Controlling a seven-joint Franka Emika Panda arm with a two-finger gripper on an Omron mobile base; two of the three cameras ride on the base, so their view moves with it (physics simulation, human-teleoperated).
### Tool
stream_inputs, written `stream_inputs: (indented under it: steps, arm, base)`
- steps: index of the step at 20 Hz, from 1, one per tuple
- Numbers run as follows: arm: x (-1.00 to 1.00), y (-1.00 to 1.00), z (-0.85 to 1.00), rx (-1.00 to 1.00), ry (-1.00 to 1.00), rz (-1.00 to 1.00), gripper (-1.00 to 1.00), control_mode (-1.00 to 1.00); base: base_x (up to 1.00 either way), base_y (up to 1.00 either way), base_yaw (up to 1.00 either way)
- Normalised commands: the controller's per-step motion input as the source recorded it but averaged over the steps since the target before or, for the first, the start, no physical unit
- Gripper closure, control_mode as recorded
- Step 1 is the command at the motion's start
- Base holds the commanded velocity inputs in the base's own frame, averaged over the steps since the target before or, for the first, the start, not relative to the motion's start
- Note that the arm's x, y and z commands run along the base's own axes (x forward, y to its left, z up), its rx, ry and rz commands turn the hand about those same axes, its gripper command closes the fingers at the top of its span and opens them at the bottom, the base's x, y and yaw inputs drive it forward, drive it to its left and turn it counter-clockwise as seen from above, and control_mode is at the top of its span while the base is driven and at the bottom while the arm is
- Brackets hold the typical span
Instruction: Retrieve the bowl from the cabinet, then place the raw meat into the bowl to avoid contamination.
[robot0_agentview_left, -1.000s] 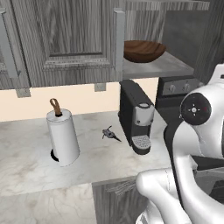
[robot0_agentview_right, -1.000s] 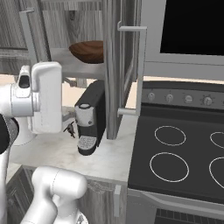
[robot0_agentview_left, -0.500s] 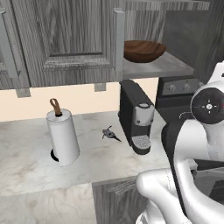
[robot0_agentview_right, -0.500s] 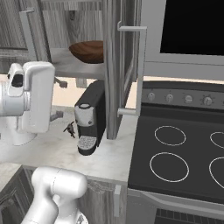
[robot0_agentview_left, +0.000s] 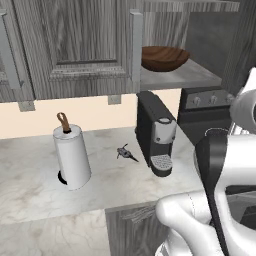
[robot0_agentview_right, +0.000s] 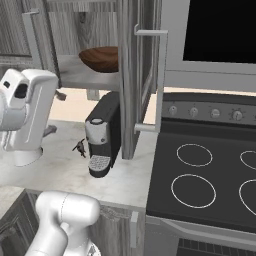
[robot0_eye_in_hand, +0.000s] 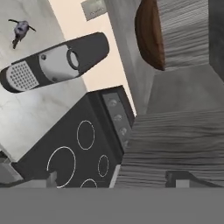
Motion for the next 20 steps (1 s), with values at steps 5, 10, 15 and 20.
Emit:
stream_inputs:
  steps: [5,10,15,20]
  arm:
    - [0.21,0.27,-0.09,0.19,0.00,0.27,-1.00,-1.00]
    - [0.17,0.19,-0.07,0.18,-0.01,0.25,-1.00,-1.00]
    - [0.07,0.06,-0.01,0.15,-0.02,0.20,-1.00,-1.00]
    - [0.00,0.08,0.01,0.11,-0.08,0.11,-1.00,-1.00]
  base:
    - [0.00,0.00,0.00]
    - [0.00,0.00,0.00]
    - [0.00,0.00,0.00]
    - [0.00,0.00,0.00]
